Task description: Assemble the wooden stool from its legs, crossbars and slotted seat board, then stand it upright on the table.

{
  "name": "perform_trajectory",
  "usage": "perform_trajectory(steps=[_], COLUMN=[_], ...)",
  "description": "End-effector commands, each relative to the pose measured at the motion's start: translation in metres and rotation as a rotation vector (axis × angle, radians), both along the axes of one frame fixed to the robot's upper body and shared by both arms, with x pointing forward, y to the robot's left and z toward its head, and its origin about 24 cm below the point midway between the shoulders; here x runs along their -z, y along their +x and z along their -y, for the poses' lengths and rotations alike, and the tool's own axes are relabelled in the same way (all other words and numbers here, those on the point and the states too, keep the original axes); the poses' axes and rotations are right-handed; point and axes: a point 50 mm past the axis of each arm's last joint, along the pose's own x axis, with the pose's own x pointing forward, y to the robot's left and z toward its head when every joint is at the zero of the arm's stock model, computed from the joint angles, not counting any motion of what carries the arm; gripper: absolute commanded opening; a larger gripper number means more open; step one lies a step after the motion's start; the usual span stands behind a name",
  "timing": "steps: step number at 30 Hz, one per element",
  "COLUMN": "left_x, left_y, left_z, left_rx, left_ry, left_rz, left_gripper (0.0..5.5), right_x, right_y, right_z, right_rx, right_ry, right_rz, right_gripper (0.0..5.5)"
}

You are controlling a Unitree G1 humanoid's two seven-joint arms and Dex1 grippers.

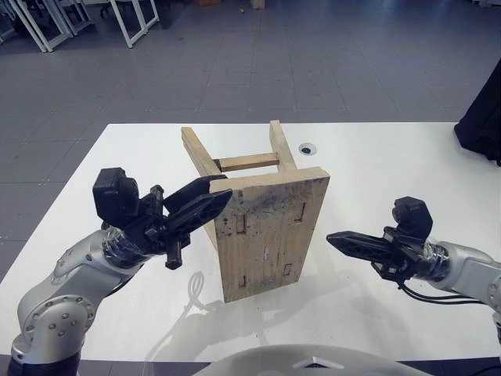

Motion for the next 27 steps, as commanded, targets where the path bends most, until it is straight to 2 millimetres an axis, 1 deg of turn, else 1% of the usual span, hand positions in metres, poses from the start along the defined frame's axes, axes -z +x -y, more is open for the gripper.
perform_trajectory(steps=[1,3,5,7,8,11,13,15,19,21,23,25,27], left_x=[-0.005,-0.010,-0.018,-0.030,-0.034,-0.044,-0.045,-0.043,-0.025,-0.014,0.002,0.020,0.033], left_y=[0.011,0.021,0.036,0.051,0.056,0.072,0.083,0.090,0.100,0.104,0.107,0.105,0.101], left_z=[-0.001,-0.002,-0.003,-0.005,-0.006,-0.012,-0.019,-0.022,-0.036,-0.041,-0.051,-0.060,-0.063], left_rx=[-0.060,-0.140,-0.267,-0.397,-0.434,-0.574,-0.664,-0.709,-0.839,-0.892,-0.988,-1.104,-1.196], left_ry=[-0.006,-0.046,-0.145,-0.288,-0.334,-0.566,-0.741,-0.871,-1.106,-1.187,-1.225,-1.218,-1.189], left_rz=[0.028,0.040,0.032,-0.005,-0.025,-0.121,-0.208,-0.288,-0.456,-0.526,-0.587,-0.633,-0.670], left_gripper=[1.30,1.30,1.30,1.30,1.30,1.30,1.30,1.30,1.30,1.30,1.30,1.30,1.30], right_x=[0.004,0.008,0.011,0.013,0.013,0.016,0.018,0.021,0.028,0.032,0.035,0.038,0.040], right_y=[0.000,0.004,0.008,0.009,0.010,0.010,0.010,0.010,0.010,0.010,0.011,0.011,0.011], right_z=[-0.003,-0.003,-0.003,-0.003,-0.003,-0.005,-0.006,-0.009,-0.012,-0.014,-0.014,-0.013,-0.012], right_rx=[0.033,0.068,0.105,0.126,0.130,0.154,0.163,0.170,0.167,0.166,0.170,0.173,0.173], right_ry=[-0.021,-0.049,-0.047,-0.036,-0.034,-0.031,-0.038,-0.040,-0.057,-0.062,-0.061,-0.071,-0.080], right_rz=[0.028,0.049,0.052,0.051,0.052,0.055,0.061,0.062,0.067,0.065,0.060,0.059,0.055], right_gripper=[0.12,0.12,0.12,0.12,0.12,0.12,0.12,0.12,0.12,0.12,0.12,0.12,0.12])
